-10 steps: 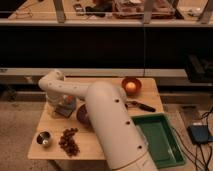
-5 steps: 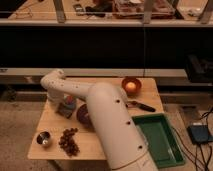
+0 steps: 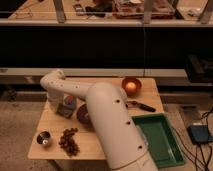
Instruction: Place eraser in metal cup
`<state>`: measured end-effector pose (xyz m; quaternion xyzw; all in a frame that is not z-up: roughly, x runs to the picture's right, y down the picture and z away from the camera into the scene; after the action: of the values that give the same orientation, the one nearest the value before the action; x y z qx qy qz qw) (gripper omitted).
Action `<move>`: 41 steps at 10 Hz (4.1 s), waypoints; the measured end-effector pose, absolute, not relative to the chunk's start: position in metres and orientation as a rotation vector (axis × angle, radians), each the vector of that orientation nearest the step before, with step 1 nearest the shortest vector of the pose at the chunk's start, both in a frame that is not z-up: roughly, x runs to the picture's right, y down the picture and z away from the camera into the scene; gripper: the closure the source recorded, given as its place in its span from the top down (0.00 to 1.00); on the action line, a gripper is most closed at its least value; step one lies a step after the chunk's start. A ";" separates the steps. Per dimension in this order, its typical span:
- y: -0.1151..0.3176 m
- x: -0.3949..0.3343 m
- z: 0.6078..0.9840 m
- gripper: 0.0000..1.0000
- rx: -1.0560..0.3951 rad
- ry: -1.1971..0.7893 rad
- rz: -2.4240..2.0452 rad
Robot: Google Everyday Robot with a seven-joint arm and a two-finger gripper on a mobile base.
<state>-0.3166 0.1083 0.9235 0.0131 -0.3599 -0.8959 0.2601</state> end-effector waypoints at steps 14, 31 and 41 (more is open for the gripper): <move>-0.018 -0.309 0.725 0.05 1.089 -0.922 -2.225; 0.082 -0.367 0.614 0.05 1.547 -1.131 -2.216; 0.157 -0.357 0.619 0.05 1.675 -1.106 -2.234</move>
<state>-0.3571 0.1573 0.6188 0.5564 -0.3675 -0.7420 0.0690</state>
